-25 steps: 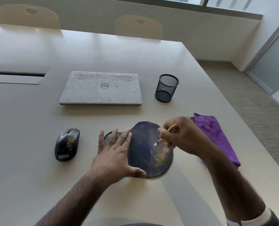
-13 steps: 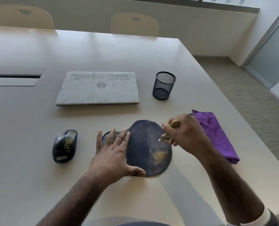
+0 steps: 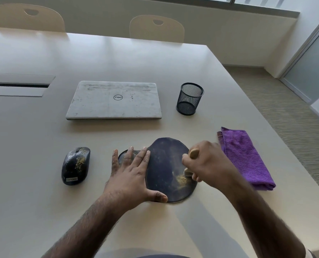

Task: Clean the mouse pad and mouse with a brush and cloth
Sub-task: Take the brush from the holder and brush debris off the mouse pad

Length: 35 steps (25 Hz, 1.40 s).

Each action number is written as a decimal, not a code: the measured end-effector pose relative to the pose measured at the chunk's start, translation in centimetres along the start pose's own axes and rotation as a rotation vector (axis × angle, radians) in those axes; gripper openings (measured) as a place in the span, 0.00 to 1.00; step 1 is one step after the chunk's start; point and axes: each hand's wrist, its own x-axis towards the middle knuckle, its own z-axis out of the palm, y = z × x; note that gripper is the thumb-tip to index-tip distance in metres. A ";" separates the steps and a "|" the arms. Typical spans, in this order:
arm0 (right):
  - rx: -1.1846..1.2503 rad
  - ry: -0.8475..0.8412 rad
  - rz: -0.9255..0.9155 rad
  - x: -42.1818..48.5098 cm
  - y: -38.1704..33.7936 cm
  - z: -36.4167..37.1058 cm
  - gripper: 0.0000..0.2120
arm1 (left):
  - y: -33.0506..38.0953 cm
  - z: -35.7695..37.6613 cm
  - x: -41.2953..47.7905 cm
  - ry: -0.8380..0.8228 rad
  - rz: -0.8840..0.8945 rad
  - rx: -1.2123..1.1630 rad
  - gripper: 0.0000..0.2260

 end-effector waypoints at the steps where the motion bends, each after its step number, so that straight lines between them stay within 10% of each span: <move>1: 0.010 -0.014 0.010 -0.1 -0.2 -0.1 0.15 | 0.0 0.0 0.0 -0.003 0.001 0.002 0.61; 14: 0.133 0.070 -0.070 1.9 -0.9 0.2 0.14 | -0.1 0.0 0.1 -0.007 0.003 -0.002 0.60; 20: 0.002 -0.179 -0.099 1.0 -0.5 0.3 0.13 | -0.1 0.0 0.0 -0.006 0.002 -0.005 0.61; 35: 0.111 0.041 0.012 -0.3 0.3 -0.5 0.12 | -0.1 0.1 0.1 -0.010 0.007 0.008 0.61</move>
